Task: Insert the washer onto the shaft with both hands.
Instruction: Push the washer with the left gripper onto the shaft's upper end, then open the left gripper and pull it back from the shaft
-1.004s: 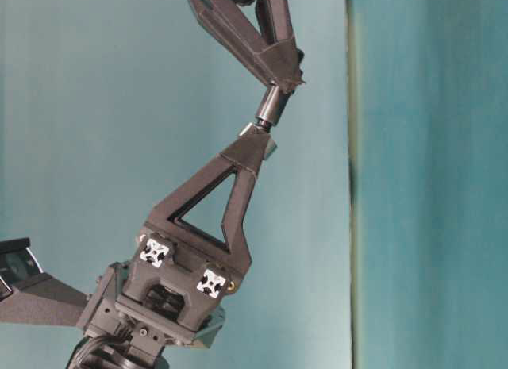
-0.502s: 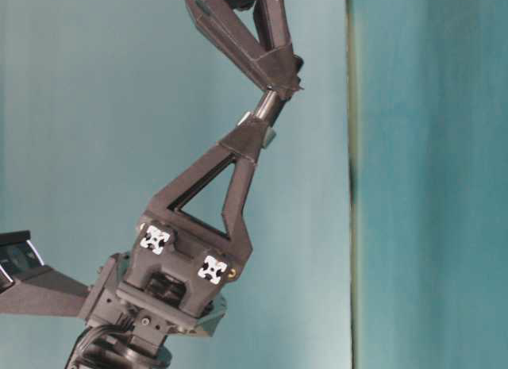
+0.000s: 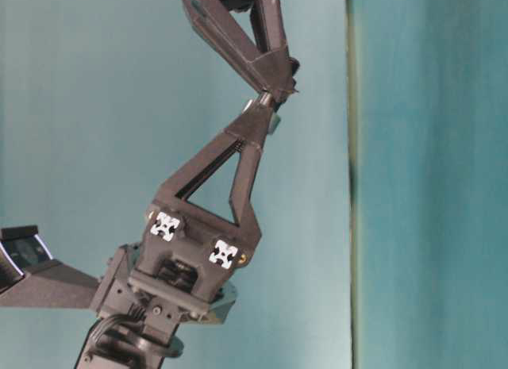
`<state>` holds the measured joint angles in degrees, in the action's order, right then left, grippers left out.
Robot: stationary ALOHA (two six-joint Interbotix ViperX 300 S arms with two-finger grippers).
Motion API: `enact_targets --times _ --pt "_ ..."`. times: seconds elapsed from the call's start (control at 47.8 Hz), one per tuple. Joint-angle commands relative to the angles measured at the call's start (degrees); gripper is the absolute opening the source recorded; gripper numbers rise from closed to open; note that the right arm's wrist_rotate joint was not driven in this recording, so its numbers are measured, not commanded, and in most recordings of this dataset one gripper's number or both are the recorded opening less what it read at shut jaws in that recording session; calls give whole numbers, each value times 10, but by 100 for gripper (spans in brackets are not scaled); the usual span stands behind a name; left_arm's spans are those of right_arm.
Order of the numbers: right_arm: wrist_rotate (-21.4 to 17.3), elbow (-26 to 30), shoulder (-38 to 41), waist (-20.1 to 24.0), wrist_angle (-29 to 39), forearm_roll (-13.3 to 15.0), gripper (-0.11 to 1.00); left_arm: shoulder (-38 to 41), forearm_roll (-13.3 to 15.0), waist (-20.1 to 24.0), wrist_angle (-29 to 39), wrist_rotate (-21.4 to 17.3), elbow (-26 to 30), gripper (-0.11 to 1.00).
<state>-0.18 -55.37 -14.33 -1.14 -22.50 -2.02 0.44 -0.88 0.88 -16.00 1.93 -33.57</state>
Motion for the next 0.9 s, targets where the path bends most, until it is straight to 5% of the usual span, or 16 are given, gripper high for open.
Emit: enact_targets --times 0.0,0.878 --pt "0 14 -4 0 -11 0 0 1 -1 -3 -4 1 9 36" --pt "0 14 -4 -1 -11 0 0 19 -1 -2 17 9 28 36"
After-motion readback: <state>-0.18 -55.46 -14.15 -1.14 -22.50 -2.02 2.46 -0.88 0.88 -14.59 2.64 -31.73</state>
